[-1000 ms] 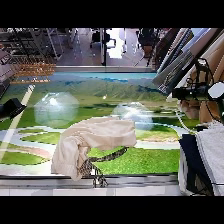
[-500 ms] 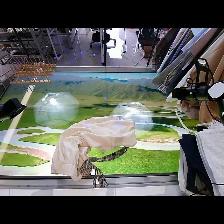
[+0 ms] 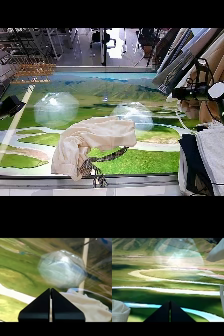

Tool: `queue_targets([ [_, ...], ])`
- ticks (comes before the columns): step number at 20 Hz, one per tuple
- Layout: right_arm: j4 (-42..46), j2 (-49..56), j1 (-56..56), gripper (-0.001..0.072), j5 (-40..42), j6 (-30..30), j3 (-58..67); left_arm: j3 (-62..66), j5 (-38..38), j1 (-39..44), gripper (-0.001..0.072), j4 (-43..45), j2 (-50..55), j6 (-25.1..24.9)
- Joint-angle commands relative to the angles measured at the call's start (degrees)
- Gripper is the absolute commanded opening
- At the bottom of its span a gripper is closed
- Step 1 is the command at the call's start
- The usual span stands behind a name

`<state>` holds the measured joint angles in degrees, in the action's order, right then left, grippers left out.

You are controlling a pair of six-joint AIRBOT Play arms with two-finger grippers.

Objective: Fold the clothes and pants, and hang the long-sleeved shirts on hangers.

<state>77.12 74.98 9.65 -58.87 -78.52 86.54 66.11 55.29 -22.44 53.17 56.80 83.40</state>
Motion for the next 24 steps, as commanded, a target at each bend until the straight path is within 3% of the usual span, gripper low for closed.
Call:
queue_targets([
  [1,-3.67,0.04,-0.04,0.0022,-0.02,0.0,0.0,0.04,-1.07,-0.04,0.0027,-1.27,0.04,-0.37],
  [2,-5.03,0.04,-0.07,0.0022,-0.02,0.0,0.0,0.04,0.02,-0.04,0.0201,-0.92,0.09,-2.67],
  [3,-6.58,0.04,-0.07,0.0022,-0.13,-0.04,0.0,0.04,2.29,-0.02,0.0646,-0.7,0.22,-5.16],
  [4,-8.41,0.04,-0.07,0.0022,-0.11,-0.07,0.0,0.02,6.03,0.04,0.0676,0.02,0.68,-6.49],
  [7,-11.28,0.04,-0.07,0.0022,-2.69,-0.09,0.0,-3.56,17.68,1.4,0.0675,4.33,1.75,-7.5],
  [10,-11.56,0.07,-0.07,0.0024,-3.93,0.0,0.0,-14.6,21.05,2.47,0.0676,4.81,1.77,-7.85],
  [11,-12.15,0.13,-0.07,0.0071,-4.68,-0.02,-0.02,-18.1,20.92,2.49,0.0676,4.9,1.86,-7.96],
  [13,-13.4,0.39,-0.07,0.0402,-9.55,-0.02,-0.07,-24.02,20.9,2.45,0.0676,5.07,2.6,-8.02],
  [15,-14.03,1.79,-0.07,0.0429,-17.22,0.48,-0.22,-27.41,20.94,2.49,0.0676,5.33,4.07,-7.98],
  [17,-15.45,4.59,-0.07,0.0561,-24.94,2.21,-0.79,-28.89,21.27,2.49,0.0676,5.35,6.75,-7.98],
  [19,-18.62,8.04,-0.07,0.0584,-28.81,3.19,-2.12,-28.92,21.44,2.71,0.0676,5.35,10.01,-8.0],
  [22,-23.93,13.49,-0.92,0.0566,-26.97,3.15,-4.37,-28.92,20.65,3.08,0.0675,5.35,14.71,-7.98],
  [23,-24.44,15.63,-1.99,0.0566,-25.51,3.13,-4.79,-28.92,19.58,3.17,0.0623,5.29,16.15,-7.96],
  [24,-24.48,17.97,-3.52,0.0565,-23.78,3.15,-4.81,-28.89,18.25,3.34,0.047,5.11,17.22,-7.98],
])
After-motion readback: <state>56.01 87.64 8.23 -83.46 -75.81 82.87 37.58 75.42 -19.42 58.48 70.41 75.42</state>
